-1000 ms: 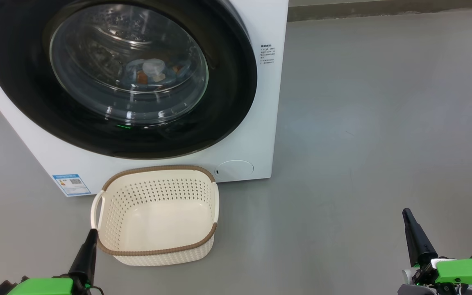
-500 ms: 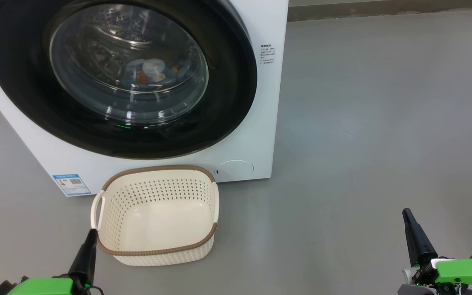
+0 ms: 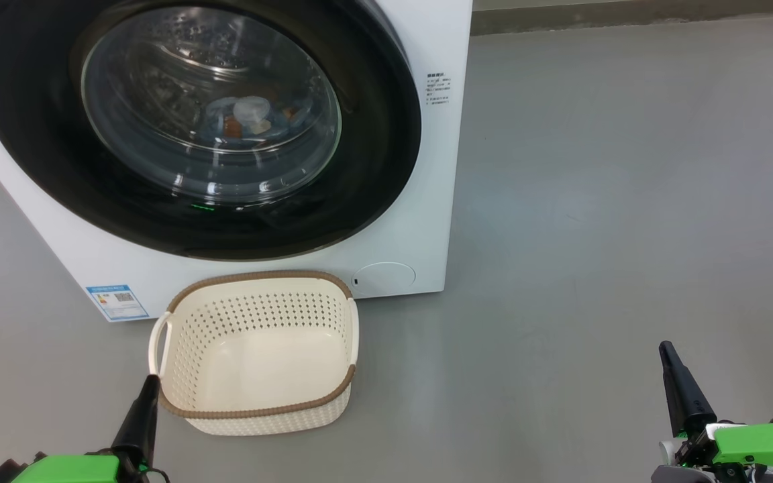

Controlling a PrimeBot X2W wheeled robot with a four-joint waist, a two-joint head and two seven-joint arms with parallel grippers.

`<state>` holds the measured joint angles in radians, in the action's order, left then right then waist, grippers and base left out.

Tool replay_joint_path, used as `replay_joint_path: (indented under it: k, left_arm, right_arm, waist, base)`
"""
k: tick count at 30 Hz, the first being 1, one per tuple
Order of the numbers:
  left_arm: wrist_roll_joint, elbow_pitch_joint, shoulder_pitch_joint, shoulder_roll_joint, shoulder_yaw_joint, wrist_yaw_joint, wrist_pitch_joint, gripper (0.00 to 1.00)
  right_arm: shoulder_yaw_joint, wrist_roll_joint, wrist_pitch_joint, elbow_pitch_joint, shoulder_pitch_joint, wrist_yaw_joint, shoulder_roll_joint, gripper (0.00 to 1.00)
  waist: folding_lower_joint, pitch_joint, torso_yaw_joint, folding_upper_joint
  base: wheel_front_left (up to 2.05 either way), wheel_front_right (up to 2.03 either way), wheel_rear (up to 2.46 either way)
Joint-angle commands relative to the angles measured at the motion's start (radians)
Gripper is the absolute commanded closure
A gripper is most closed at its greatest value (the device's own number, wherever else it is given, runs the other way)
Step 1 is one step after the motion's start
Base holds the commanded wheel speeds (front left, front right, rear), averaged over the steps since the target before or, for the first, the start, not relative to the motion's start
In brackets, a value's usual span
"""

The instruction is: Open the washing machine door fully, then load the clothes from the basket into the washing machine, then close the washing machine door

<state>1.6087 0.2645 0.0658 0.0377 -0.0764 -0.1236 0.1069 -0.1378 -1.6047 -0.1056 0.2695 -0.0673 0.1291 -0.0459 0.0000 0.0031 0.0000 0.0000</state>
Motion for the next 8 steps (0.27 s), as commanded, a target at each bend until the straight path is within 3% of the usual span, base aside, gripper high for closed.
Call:
replay_joint_path:
  k: [1,8]
  left_arm:
    - [0.002,-0.019,0.042,0.015,-0.035,-0.007,0.004,1.00]
    - [0.002,-0.019,0.042,0.015,-0.035,-0.007,0.005,1.00]
  right_arm:
    - [0.024,-0.004,-0.008,-0.025,-0.041,0.002,-0.004,1.00]
    - [0.024,-0.004,-0.008,-0.025,-0.041,0.002,-0.004,1.00]
  waist:
    - [0.0000,0.000,0.000,0.0000]
    - [0.0000,0.000,0.000,0.0000]
  base:
    - [0.00,0.00,0.00]
    - [0.00,0.00,0.00]
